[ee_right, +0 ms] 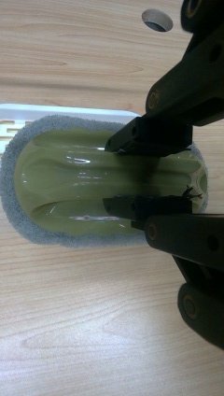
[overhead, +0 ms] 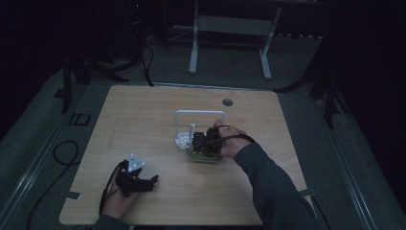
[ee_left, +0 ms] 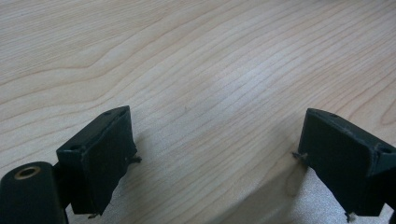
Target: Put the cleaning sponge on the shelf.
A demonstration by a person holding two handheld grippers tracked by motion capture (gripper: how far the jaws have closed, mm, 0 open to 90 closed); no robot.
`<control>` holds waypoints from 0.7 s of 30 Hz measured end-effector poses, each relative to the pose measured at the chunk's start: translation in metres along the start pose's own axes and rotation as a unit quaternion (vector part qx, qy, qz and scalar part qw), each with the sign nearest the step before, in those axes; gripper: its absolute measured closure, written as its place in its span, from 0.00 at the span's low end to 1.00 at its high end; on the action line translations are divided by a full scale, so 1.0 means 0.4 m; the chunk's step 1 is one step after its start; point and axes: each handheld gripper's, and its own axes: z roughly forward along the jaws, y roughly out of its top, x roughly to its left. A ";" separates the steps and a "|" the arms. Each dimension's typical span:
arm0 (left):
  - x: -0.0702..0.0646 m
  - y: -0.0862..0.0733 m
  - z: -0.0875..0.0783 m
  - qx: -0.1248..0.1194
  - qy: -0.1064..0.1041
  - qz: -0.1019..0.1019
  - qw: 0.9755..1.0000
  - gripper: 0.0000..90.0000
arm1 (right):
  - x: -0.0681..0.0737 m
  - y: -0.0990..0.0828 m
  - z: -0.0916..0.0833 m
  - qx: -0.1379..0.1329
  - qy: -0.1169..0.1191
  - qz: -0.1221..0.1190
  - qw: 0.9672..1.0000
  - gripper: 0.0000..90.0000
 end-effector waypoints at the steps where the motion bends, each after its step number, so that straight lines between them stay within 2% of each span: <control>1: 0.000 0.000 0.000 0.000 0.000 0.000 1.000 0.12 | -0.001 0.001 0.001 0.000 -0.002 0.000 1.000 0.80; 6: 0.000 0.000 0.000 0.000 0.000 0.000 1.000 0.12 | -0.004 0.008 0.002 -0.005 -0.007 -0.001 1.000 0.80; 21: 0.000 0.000 0.000 0.001 0.000 0.000 1.000 0.12 | -0.005 0.035 0.012 0.004 -0.024 -0.016 1.000 0.80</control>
